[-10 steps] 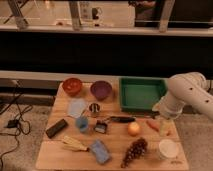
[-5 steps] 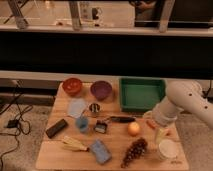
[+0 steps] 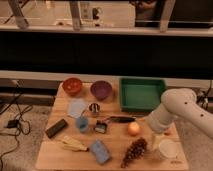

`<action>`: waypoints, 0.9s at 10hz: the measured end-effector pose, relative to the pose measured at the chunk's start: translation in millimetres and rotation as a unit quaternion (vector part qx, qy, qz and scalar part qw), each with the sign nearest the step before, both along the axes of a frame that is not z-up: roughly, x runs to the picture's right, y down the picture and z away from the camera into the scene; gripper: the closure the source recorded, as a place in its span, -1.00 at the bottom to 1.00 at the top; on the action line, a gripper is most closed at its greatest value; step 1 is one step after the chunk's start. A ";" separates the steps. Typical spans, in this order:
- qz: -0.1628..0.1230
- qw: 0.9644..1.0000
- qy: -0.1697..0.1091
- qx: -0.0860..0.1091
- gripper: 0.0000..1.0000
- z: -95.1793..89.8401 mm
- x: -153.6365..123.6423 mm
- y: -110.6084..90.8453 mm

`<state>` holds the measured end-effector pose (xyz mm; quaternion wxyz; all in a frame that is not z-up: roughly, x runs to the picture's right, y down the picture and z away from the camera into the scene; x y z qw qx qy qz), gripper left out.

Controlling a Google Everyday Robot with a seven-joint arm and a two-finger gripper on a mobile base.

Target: Place sponge in metal cup

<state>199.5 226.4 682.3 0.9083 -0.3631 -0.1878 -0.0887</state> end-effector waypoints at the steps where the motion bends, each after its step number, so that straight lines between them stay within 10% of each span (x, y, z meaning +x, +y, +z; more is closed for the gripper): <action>1: -0.005 1.000 -0.006 -0.005 -0.60 -0.6 -9.9 11.3; 5: -0.036 0.999 -0.021 -0.032 -0.60 -23.1 -31.7 63.1; 9: -0.036 0.999 -0.021 -0.033 -0.60 -23.5 -32.1 63.8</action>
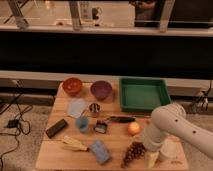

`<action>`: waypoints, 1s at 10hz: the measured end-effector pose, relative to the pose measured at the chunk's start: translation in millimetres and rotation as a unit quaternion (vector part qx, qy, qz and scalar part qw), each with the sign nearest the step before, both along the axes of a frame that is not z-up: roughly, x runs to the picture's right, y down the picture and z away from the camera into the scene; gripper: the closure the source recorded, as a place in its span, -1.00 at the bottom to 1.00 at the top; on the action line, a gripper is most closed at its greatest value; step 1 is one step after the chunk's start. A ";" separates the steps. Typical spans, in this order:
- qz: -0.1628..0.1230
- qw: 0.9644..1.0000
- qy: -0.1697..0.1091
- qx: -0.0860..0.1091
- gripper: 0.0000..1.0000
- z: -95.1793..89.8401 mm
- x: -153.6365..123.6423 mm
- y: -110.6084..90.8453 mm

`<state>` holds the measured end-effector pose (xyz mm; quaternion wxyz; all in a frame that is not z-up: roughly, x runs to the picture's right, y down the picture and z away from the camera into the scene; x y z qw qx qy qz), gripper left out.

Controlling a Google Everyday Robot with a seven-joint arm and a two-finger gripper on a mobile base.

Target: Place sponge in metal cup

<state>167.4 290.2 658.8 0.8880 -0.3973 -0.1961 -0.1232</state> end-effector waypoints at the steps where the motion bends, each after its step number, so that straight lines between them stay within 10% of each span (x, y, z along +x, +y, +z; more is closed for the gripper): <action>1: 0.000 1.000 0.000 0.000 -0.60 0.0 -0.1 0.3; 10: -0.015 0.997 -0.041 -0.058 -0.60 52.2 -85.0 79.6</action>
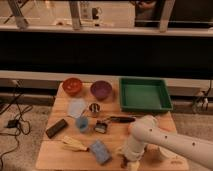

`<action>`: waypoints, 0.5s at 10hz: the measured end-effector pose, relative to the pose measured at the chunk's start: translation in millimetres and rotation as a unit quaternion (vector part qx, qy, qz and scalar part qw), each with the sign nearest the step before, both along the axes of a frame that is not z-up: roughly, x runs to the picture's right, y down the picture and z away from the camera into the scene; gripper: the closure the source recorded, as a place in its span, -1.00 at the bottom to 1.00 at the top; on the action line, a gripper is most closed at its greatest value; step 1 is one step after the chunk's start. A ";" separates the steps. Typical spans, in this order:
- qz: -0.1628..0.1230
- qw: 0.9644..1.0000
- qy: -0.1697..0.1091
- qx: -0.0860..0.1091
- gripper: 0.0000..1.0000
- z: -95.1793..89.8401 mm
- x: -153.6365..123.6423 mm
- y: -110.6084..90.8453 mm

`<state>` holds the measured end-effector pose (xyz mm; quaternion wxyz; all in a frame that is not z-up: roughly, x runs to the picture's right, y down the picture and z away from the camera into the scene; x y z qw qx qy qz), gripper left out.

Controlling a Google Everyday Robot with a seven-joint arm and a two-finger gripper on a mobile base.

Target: Place sponge in metal cup

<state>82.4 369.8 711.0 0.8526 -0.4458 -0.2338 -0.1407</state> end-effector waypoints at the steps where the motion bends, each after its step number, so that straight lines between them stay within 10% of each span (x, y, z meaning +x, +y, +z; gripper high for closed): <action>1: -0.007 1.000 -0.008 -0.001 -0.60 1.7 -17.7 0.7; 5: -0.044 0.998 -0.036 0.012 -0.60 5.4 -71.4 -10.1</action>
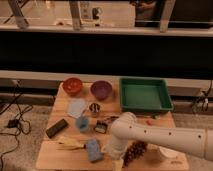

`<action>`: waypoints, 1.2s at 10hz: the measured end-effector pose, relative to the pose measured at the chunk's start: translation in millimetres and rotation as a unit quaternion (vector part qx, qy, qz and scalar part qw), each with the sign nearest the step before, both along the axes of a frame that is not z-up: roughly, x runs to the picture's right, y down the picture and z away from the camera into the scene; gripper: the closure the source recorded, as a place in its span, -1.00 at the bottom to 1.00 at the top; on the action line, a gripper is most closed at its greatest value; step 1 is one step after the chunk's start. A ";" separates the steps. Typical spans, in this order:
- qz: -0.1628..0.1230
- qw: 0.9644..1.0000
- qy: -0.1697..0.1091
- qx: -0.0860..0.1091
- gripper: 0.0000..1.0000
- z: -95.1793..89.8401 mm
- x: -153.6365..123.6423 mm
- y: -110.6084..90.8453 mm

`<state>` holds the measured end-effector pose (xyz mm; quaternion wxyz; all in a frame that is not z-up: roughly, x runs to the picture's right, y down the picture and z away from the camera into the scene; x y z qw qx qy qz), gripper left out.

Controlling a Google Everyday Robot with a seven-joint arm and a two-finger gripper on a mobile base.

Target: Place sponge in metal cup

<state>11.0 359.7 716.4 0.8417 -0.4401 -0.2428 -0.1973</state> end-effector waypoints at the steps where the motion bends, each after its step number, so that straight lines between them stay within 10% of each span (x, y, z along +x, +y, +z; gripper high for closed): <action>1: -0.008 1.000 -0.002 0.005 -0.60 0.9 -4.6 -4.1; 12: -0.024 1.000 0.006 0.018 -0.60 1.8 -8.0 -19.4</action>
